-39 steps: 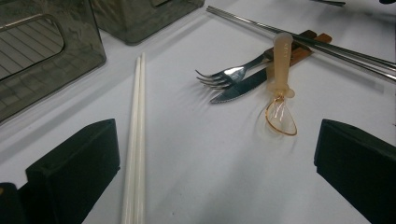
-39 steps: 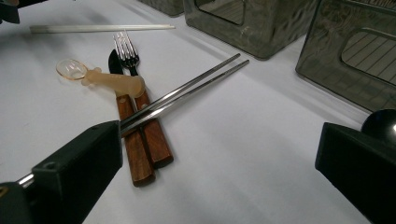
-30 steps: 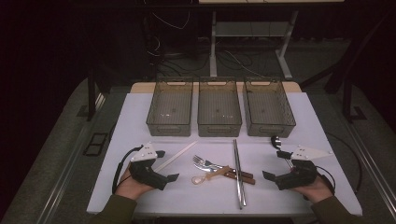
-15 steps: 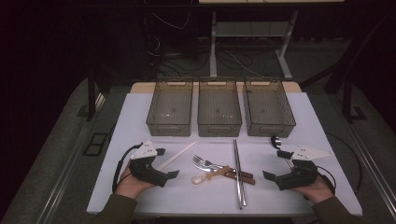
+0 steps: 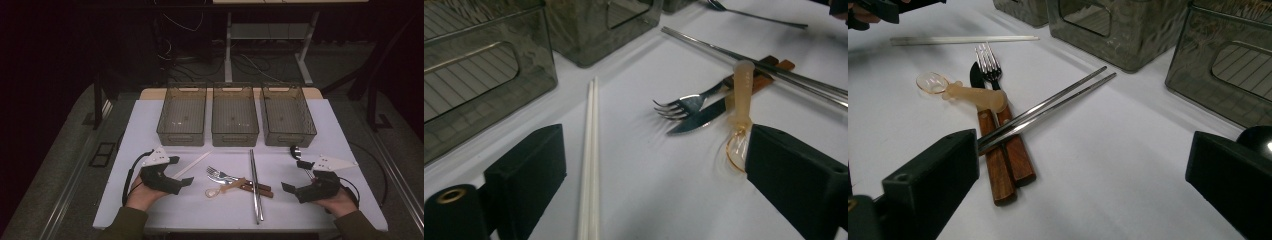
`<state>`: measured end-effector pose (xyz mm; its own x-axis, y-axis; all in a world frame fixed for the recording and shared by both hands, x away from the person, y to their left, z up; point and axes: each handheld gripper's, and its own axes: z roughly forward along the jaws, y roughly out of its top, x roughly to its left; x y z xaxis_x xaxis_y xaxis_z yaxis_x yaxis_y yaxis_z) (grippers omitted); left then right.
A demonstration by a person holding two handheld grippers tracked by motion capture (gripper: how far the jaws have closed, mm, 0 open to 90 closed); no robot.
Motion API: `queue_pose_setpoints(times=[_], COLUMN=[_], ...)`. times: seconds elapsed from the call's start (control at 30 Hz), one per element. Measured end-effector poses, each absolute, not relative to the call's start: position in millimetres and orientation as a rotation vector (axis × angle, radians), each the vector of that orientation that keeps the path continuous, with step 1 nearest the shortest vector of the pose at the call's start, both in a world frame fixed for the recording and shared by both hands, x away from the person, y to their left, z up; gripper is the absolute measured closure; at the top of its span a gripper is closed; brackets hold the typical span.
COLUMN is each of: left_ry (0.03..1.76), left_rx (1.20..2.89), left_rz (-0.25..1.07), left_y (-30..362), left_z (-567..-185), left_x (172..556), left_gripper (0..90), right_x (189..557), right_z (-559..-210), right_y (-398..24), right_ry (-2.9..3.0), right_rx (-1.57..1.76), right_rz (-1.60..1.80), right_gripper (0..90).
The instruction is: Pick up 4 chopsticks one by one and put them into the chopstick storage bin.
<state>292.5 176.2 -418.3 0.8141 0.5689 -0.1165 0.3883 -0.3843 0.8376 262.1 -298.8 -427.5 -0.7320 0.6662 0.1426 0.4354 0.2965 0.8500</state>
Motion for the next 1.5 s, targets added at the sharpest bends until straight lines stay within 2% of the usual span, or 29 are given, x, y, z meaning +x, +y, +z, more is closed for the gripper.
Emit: queue_pose_setpoints(times=[0.23,0.7,1.1,1.5], left_ry=[0.758,0.752,0.784,0.818], left_rx=[2.015,2.047,2.105,2.172], left_rz=[0.240,0.260,0.211,0.182], left_y=[179,179,191,203], left_z=[-420,-416,-422,-428], left_x=[302,305,316,313], left_gripper=[17.0,30.1,61.9,75.4], right_x=[261,262,262,262], right_z=[-426,-425,-427,-428], right_y=[-297,-293,-294,-293], right_ry=[2.324,2.332,2.337,2.348], right_rx=[0.988,0.971,0.981,0.978], right_rz=[1.428,1.434,1.429,1.417], right_gripper=[0.8,0.8,0.8,0.8])
